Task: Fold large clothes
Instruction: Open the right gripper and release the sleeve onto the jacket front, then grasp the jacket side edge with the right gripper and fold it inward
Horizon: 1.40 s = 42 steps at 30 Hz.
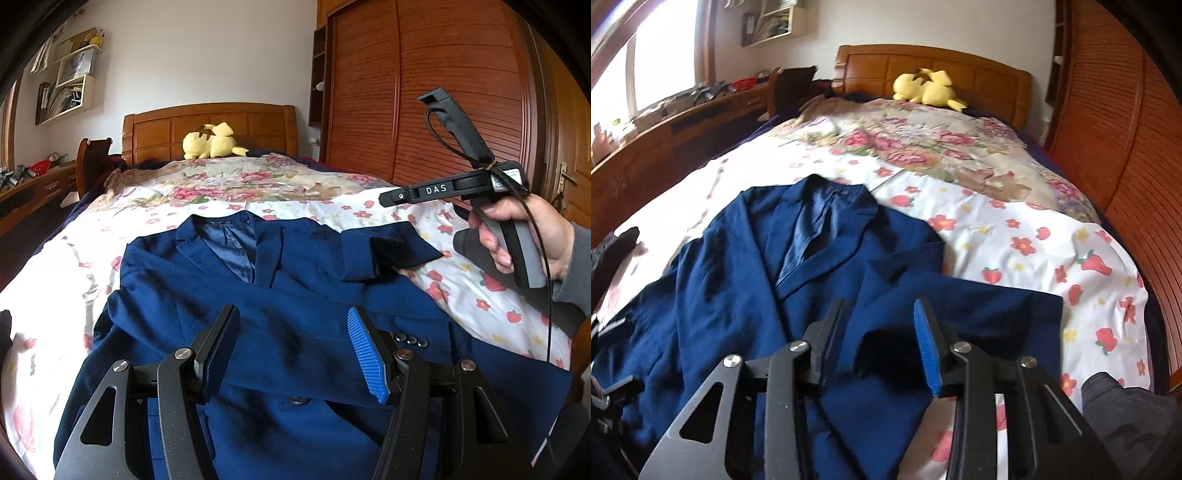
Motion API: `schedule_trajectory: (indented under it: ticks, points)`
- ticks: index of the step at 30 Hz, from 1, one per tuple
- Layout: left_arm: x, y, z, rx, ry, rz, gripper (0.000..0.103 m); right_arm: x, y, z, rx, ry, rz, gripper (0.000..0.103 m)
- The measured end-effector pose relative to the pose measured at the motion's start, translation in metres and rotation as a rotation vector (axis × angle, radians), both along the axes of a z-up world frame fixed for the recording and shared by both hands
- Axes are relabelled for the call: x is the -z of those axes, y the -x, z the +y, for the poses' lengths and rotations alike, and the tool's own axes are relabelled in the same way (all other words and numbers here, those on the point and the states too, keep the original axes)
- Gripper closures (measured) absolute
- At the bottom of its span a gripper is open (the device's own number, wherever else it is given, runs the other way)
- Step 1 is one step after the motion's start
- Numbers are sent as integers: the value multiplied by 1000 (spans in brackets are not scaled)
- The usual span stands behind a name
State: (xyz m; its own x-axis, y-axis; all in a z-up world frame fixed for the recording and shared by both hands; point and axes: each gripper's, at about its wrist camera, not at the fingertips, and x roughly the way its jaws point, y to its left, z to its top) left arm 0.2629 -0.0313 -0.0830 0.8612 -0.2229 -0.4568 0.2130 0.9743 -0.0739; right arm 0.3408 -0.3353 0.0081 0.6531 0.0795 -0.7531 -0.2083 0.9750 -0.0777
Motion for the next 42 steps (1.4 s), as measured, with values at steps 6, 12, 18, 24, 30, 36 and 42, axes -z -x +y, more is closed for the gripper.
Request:
schedule_trajectory:
  ticks: [6, 12, 18, 24, 30, 36, 42]
  points:
    - [0, 0, 0, -10, -6, -4, 40, 15, -18, -33, 114, 49, 11, 37]
    - [-1, 2, 3, -21, -11, -9, 40, 46, -31, -82, 246, 102, 82, 28]
    - [-1, 4, 10, -36, -11, -8, 40, 73, -40, -125, 360, 109, 138, 28]
    - [-2, 5, 12, -41, 1, -5, 40, 90, -48, -158, 457, 70, 171, 28]
    - [0, 4, 10, -34, -13, -3, 40, 105, -55, -179, 524, 49, 209, 28]
    - [0, 4, 13, -36, -9, 1, 40, 122, -61, -171, 511, 75, 273, 28]
    - [0, 7, 14, -36, -15, 0, 40, 127, -63, -175, 519, 19, 307, 29]
